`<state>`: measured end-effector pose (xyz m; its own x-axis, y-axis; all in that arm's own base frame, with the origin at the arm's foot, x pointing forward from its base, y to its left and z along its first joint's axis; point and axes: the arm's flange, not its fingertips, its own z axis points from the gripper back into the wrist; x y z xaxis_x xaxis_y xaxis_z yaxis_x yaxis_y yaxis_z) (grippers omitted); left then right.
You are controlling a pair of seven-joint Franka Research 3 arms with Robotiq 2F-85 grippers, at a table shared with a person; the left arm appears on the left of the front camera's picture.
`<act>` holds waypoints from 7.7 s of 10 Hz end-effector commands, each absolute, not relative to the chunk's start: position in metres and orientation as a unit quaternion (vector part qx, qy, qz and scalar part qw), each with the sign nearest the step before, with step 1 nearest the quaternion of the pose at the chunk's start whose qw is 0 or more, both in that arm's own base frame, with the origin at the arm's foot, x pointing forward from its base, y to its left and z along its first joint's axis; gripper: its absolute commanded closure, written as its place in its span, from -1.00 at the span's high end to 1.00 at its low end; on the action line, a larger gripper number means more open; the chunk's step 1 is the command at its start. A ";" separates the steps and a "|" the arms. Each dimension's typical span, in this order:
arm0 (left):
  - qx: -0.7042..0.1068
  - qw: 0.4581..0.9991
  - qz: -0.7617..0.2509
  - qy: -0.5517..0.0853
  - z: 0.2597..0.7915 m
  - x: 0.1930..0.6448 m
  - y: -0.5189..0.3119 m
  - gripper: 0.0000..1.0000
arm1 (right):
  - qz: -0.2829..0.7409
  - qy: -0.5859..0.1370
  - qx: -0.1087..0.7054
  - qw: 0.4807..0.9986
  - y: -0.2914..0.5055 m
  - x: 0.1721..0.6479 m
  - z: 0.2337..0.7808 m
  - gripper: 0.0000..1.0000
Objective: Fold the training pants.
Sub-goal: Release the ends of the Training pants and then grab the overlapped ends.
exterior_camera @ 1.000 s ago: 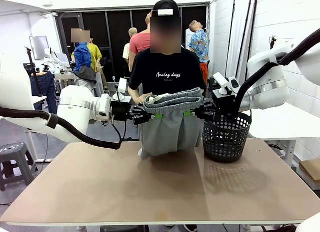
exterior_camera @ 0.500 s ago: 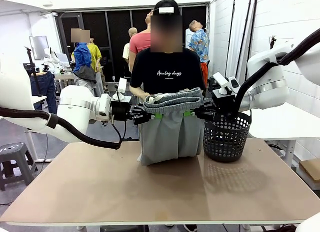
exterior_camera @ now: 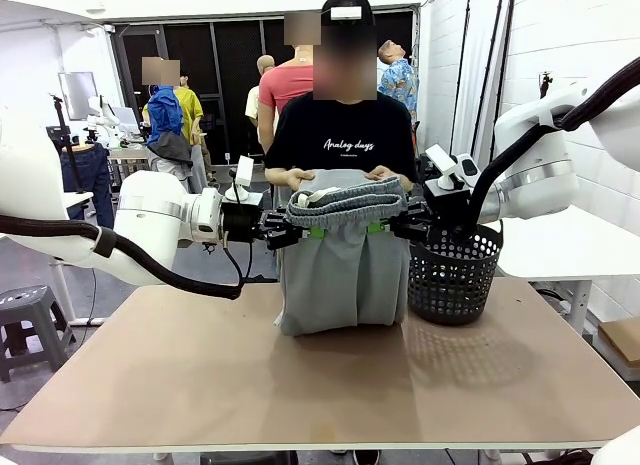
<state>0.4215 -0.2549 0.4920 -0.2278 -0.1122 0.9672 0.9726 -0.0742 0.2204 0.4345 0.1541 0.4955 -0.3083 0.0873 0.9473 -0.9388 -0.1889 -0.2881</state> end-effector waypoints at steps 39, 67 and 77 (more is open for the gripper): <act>-0.419 0.454 -0.597 -0.512 0.496 0.421 -0.256 -1.00 | 0.641 -0.498 0.430 0.396 0.155 0.433 0.495 -1.00; -0.419 0.454 -0.597 -0.512 0.496 0.421 -0.256 -1.00 | 0.641 -0.498 0.430 0.396 0.155 0.433 0.495 -1.00; -0.419 0.454 -0.597 -0.512 0.496 0.421 -0.256 -1.00 | 0.641 -0.498 0.430 0.396 0.155 0.433 0.495 -1.00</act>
<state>0.4211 -0.2550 0.4924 -0.2292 -0.1130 0.9668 0.9723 -0.0740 0.2218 0.4343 0.1542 0.4956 -0.3083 0.0864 0.9474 -0.9386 -0.1901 -0.2881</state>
